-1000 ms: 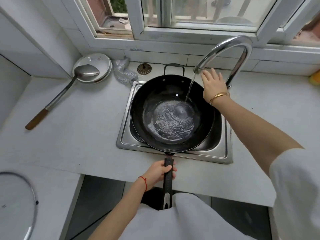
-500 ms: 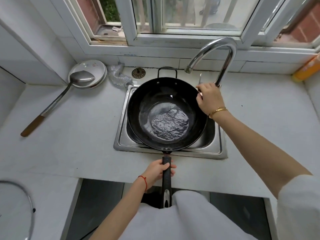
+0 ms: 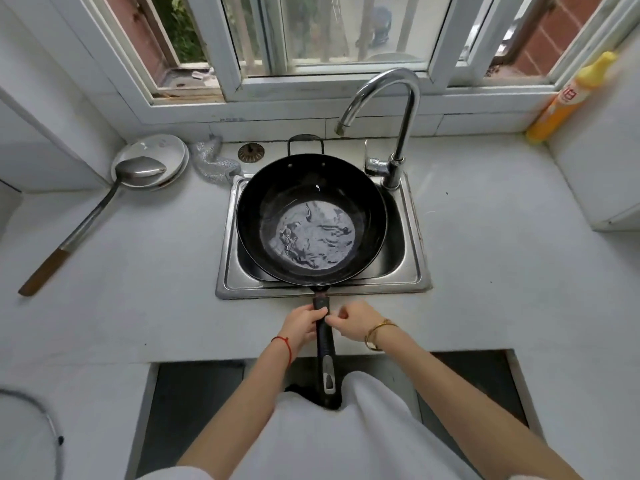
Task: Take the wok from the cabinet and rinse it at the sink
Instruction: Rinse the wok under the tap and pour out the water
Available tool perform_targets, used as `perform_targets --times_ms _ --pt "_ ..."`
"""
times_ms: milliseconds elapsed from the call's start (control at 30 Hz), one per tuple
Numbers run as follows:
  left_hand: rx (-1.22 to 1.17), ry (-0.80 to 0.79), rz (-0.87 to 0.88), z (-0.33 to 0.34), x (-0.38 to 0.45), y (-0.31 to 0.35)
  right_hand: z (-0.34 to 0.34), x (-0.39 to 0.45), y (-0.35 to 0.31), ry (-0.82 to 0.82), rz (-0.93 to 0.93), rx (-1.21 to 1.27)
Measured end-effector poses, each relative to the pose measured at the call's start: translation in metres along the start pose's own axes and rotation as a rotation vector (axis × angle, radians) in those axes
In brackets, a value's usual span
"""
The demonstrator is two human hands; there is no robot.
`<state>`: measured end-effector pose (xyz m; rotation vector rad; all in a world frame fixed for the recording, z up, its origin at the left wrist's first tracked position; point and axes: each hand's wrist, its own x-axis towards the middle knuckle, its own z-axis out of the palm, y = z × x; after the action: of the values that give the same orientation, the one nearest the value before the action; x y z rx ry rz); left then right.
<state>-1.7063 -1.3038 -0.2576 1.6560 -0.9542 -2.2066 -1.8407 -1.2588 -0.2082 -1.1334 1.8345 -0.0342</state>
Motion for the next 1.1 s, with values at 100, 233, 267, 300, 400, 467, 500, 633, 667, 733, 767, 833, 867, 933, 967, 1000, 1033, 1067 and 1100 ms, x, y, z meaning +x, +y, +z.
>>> perform_targets --times_ms 100,233,267,300,400,467,500,633,667,733,767,833,867,933,967,1000,1033,1067,1100 --pt "0.019 0.034 -0.010 0.003 -0.001 0.001 0.029 0.001 -0.005 -0.079 0.055 0.234" --pt "0.068 0.059 -0.027 0.007 -0.003 0.006 0.058 0.009 -0.012 0.028 0.146 0.602" --pt "0.081 0.055 -0.037 0.007 -0.004 0.008 0.062 0.008 -0.015 0.060 0.170 0.718" --pt "0.085 0.049 -0.051 0.007 -0.006 0.009 0.066 0.008 -0.018 0.086 0.182 0.836" --pt "0.102 0.022 -0.039 0.007 -0.008 0.011 0.075 0.003 -0.025 0.183 0.218 0.924" --pt "0.106 0.011 0.022 0.007 -0.006 0.009 0.076 0.000 -0.028 0.239 0.224 0.881" --pt "0.105 0.009 0.045 0.007 -0.006 0.008 0.076 -0.001 -0.029 0.275 0.223 0.859" --pt "0.081 0.024 0.102 0.012 -0.012 0.005 0.075 -0.007 -0.030 0.366 0.232 0.831" --pt "0.069 0.025 0.114 0.014 -0.013 0.004 0.074 -0.008 -0.030 0.376 0.237 0.817" --pt "0.024 0.018 0.131 0.017 -0.017 0.003 0.073 -0.010 -0.030 0.392 0.240 0.783" --pt "-0.016 0.011 0.138 0.018 -0.018 0.003 0.071 -0.012 -0.031 0.401 0.233 0.776" --pt "-0.098 -0.016 0.138 0.020 -0.021 0.003 0.069 -0.015 -0.032 0.420 0.218 0.772" --pt "-0.124 -0.040 0.135 0.020 -0.024 0.003 0.068 -0.017 -0.032 0.430 0.212 0.760" --pt "-0.183 -0.089 0.125 0.021 -0.028 0.001 0.068 -0.021 -0.030 0.454 0.197 0.708" --pt "-0.216 -0.112 0.120 0.022 -0.031 0.000 0.069 -0.023 -0.028 0.470 0.184 0.681" --pt "-0.237 -0.131 0.116 0.023 -0.032 -0.001 0.070 -0.025 -0.026 0.484 0.166 0.657" --pt "-0.250 -0.147 0.115 0.024 -0.034 -0.002 0.071 -0.028 -0.024 0.495 0.148 0.637" --pt "-0.254 -0.157 0.117 0.025 -0.036 -0.002 0.071 -0.031 -0.022 0.499 0.132 0.628" --pt "-0.253 -0.161 0.125 0.027 -0.038 -0.002 0.070 -0.033 -0.020 0.498 0.114 0.629"
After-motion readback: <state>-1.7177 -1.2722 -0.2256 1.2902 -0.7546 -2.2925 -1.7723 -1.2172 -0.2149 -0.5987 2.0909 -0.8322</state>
